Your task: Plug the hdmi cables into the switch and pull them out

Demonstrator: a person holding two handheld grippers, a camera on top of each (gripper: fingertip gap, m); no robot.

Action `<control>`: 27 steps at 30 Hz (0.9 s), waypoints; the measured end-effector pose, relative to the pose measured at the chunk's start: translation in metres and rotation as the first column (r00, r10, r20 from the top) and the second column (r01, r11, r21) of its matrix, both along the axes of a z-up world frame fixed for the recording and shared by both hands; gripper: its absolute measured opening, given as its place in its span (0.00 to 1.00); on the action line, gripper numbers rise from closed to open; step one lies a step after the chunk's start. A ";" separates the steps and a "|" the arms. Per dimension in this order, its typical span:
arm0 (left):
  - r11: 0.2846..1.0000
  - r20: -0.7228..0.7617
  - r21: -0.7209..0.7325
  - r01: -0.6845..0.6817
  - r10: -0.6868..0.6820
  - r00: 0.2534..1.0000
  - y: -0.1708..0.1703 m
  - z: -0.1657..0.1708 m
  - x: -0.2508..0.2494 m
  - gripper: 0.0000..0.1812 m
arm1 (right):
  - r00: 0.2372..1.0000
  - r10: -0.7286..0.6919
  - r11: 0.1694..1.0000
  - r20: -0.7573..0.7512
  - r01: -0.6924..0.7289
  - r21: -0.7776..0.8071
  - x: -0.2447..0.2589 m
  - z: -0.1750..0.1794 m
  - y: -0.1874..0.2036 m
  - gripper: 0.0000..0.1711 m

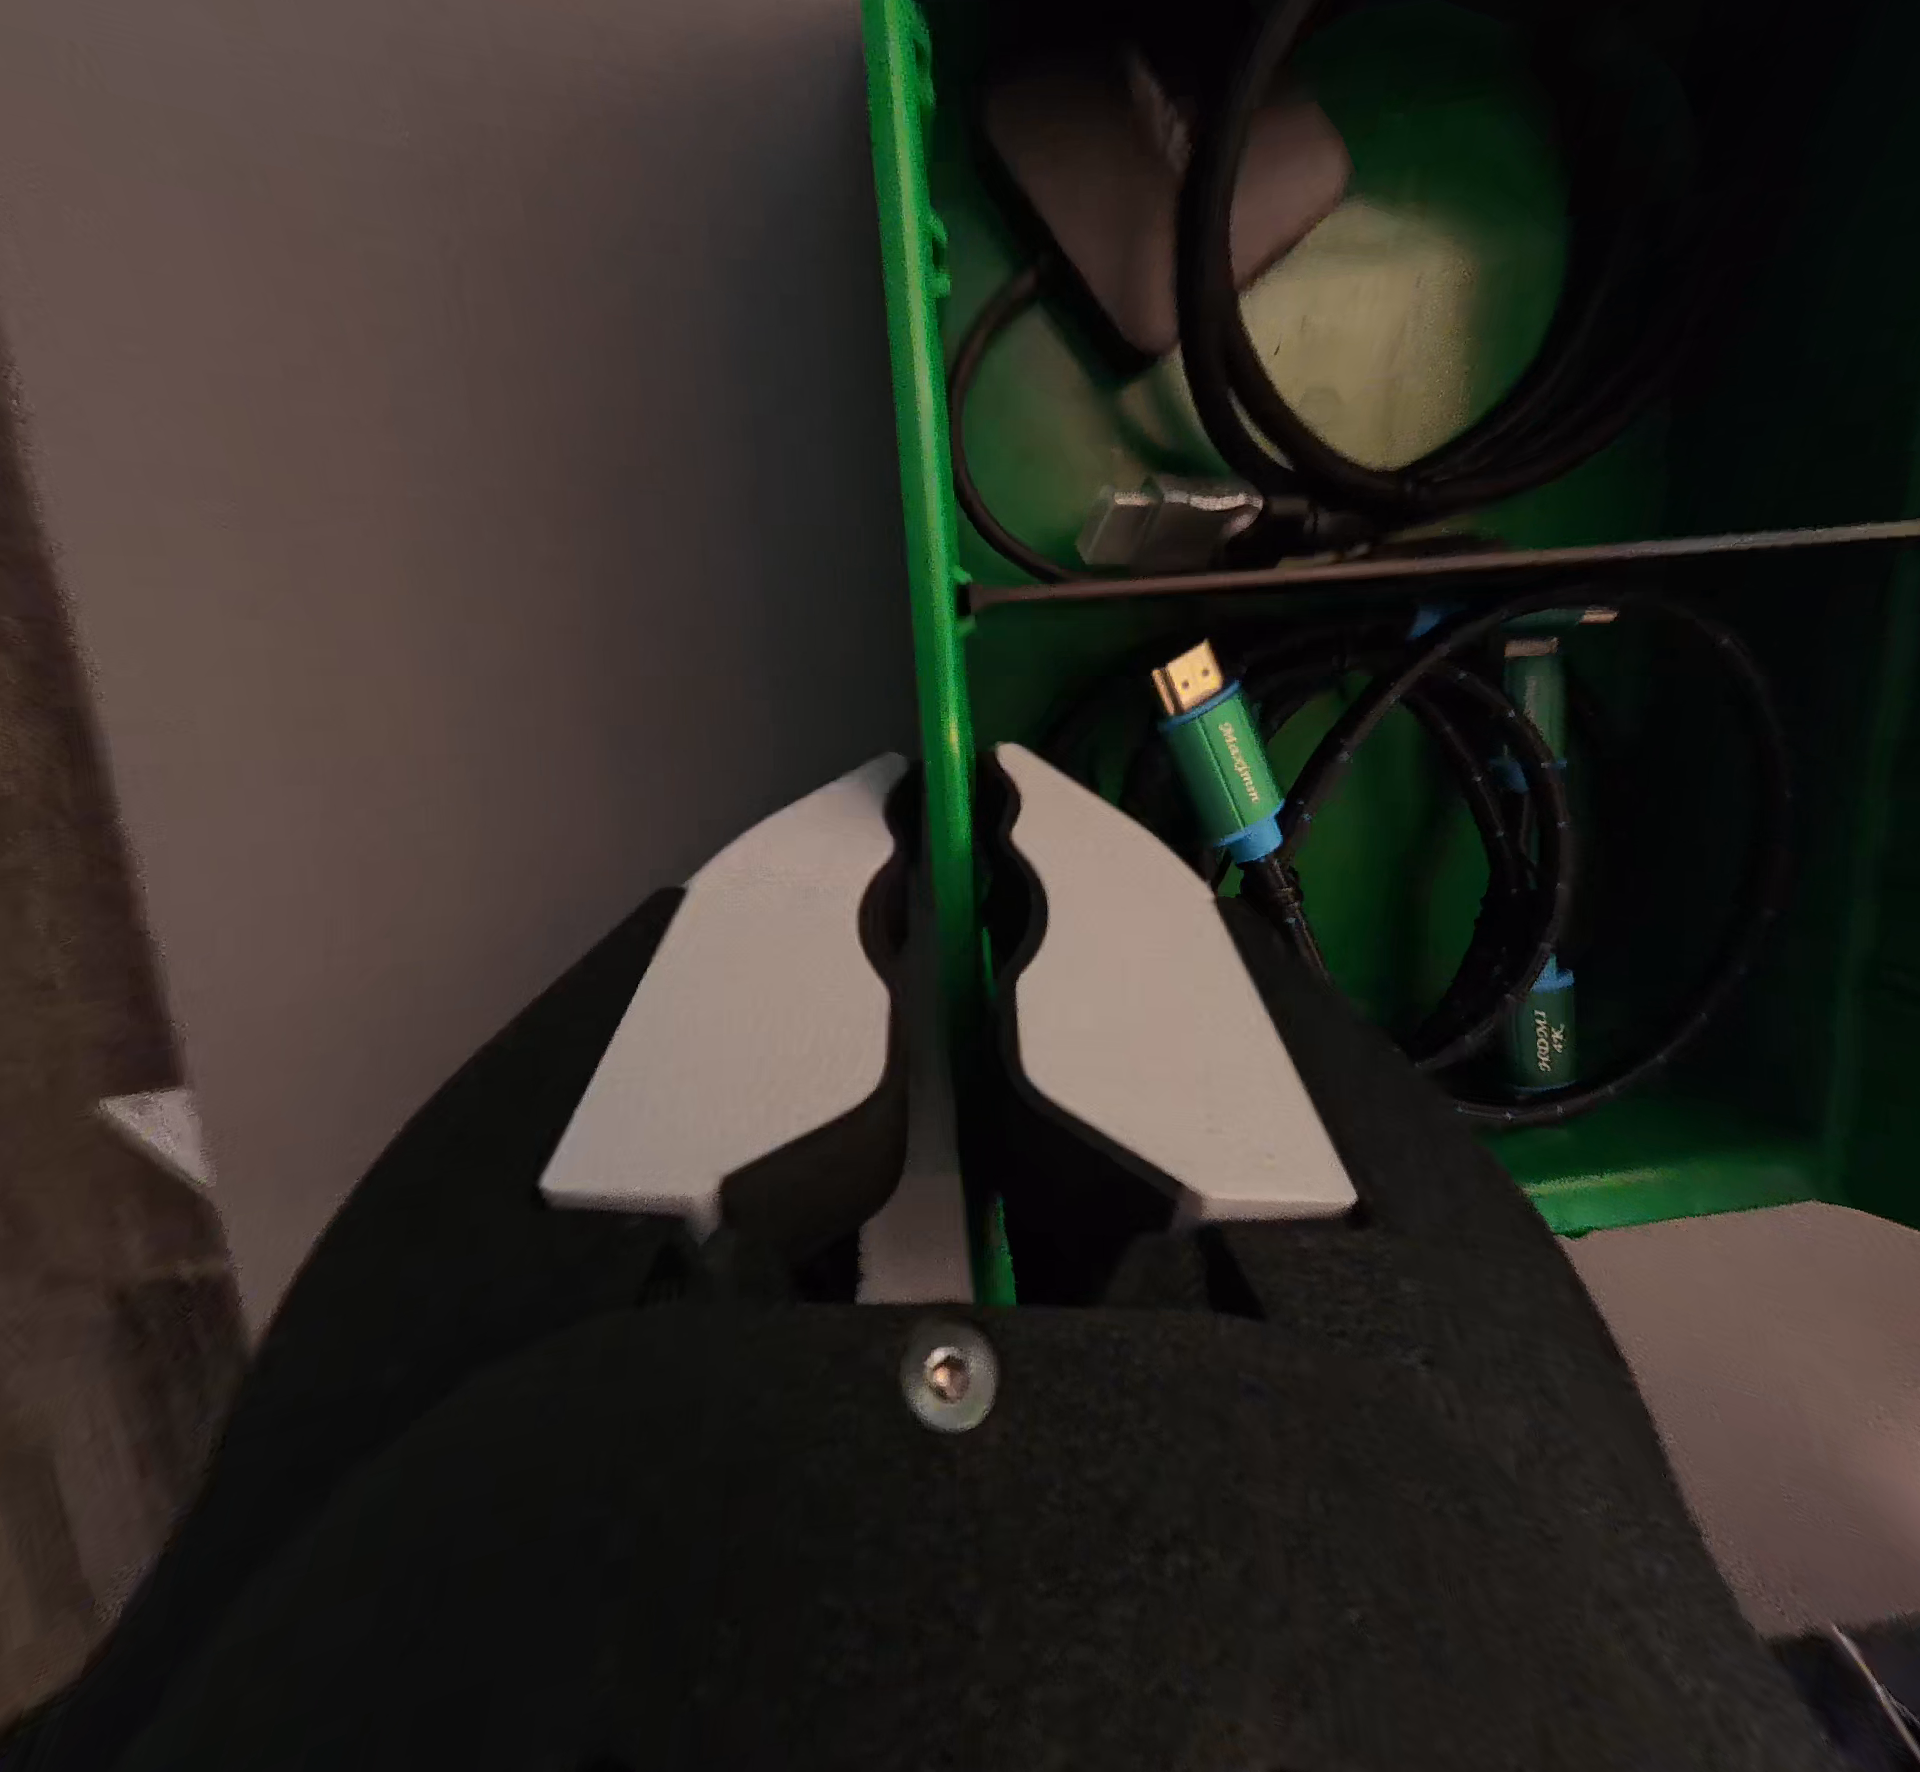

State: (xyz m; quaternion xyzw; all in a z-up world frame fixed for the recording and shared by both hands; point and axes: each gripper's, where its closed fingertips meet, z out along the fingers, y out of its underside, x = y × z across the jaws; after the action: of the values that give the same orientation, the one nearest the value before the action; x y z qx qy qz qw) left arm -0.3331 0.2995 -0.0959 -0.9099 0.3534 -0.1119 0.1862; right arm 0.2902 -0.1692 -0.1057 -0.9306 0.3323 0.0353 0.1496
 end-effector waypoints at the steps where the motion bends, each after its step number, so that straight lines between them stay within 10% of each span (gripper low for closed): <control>1: 0.998 0.024 0.062 0.008 -0.010 1.000 0.004 0.019 -0.001 0.07 | 0.998 0.000 0.999 0.057 -0.002 0.035 0.005 0.012 -0.001 0.09; 7: 0.897 0.277 0.442 -0.015 -0.121 0.953 -0.005 0.256 0.017 0.22 | 0.808 -0.115 0.945 0.577 -0.090 0.315 0.015 0.223 -0.012 0.16; 14: 0.749 0.419 0.662 -0.021 -0.348 0.839 -0.097 0.483 0.110 0.38 | 0.518 -0.406 0.697 0.753 -0.358 0.622 -0.106 0.514 0.020 0.18; 20: 0.672 0.390 0.741 0.020 -0.454 0.801 -0.176 0.523 0.198 0.50 | 0.552 -0.373 0.543 0.746 -0.523 0.658 -0.217 0.581 0.080 0.32; 27: 0.676 0.364 0.737 0.014 -0.414 0.834 -0.193 0.449 0.259 0.69 | 0.496 -0.390 0.589 0.775 -0.512 0.625 -0.247 0.508 0.137 0.54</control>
State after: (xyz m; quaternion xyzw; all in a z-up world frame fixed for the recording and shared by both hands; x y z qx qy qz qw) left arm -0.0746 0.1067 0.3527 -0.6548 0.4154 -0.2227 0.5908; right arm 0.0429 -0.0327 0.4021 -0.6506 0.1162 -0.2832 0.6950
